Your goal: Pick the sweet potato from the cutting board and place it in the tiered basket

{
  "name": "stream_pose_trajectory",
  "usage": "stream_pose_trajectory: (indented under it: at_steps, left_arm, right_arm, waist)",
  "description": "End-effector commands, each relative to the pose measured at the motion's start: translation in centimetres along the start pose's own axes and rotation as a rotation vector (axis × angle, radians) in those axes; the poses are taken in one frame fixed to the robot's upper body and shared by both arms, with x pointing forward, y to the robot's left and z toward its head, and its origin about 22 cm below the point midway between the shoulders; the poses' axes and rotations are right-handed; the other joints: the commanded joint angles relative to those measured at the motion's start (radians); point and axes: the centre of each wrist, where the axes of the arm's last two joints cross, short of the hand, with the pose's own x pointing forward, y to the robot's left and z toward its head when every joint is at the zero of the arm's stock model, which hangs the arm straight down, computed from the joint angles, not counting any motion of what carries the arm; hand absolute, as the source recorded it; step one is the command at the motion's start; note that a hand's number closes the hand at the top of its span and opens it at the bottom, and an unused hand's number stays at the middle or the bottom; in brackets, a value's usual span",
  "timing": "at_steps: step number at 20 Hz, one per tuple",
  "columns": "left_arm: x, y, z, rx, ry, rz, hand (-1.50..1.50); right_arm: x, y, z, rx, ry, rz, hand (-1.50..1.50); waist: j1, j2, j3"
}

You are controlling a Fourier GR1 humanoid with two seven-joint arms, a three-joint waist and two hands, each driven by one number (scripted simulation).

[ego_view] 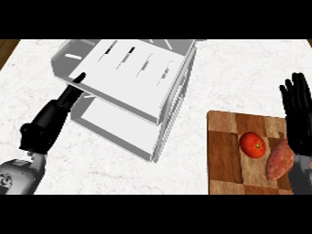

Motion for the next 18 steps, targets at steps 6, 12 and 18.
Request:
stream_pose_trajectory:
  at_steps: [6,12,18]
  left_arm:
    - [-4.4,-2.4,2.2,0.035,0.043,0.18,0.0]
    - [-7.8,-4.6,2.9,-0.017,0.096,0.277,0.0]
    - [-7.3,-4.1,2.1,0.016,0.103,0.258,0.0]
  right_arm:
    - [-1.5,-1.0,-3.6,-0.569,0.216,0.031,-1.5]
    - [-3.8,3.4,-4.1,-0.693,0.131,0.101,-1.5]
    - [-0.4,0.2,-4.2,-0.596,0.176,0.439,-1.5]
  waist:
    - [-0.011,0.002,-0.01]
    - [-0.028,-0.008,-0.006]
    - [-0.05,-0.016,-0.01]
